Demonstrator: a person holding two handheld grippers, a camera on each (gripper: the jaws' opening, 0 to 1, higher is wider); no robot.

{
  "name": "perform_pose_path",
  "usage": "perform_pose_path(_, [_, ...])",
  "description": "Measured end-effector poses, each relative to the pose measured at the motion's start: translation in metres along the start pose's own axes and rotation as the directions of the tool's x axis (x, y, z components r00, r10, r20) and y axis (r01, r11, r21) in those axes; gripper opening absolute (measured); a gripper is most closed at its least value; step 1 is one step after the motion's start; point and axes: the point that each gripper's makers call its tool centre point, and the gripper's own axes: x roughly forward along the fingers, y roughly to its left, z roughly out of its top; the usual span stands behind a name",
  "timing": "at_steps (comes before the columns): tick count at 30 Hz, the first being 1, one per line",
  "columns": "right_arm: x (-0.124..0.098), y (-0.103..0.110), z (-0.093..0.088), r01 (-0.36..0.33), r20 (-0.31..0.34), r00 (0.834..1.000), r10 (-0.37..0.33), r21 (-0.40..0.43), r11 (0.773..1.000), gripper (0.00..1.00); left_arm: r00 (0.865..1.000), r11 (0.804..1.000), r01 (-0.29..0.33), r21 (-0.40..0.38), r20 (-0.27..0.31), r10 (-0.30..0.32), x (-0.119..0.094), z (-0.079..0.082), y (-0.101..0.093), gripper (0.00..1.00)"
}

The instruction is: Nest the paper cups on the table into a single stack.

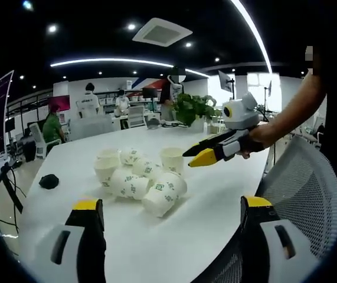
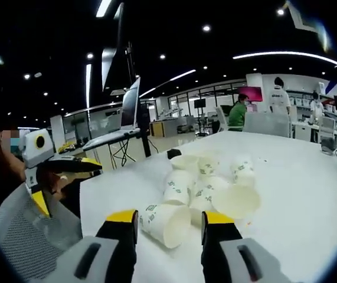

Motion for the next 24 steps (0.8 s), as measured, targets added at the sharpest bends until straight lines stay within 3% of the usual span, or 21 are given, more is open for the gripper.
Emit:
perform_pose_path(10, [0.012, 0.001, -0.008, -0.030, -0.038, 0.999, 0.031, 0.038, 0.999, 0.39, 1.000, 1.000, 0.003, -0.006, -0.012, -0.003, 0.001, -0.002, 0.000, 0.95])
perform_pose_path(24, [0.022, -0.008, -0.005, -0.059, -0.024, 0.998, 0.065, 0.175, 0.983, 0.32, 1.000, 1.000, 0.001, -0.018, -0.013, -0.001, 0.001, -0.003, 0.000, 0.94])
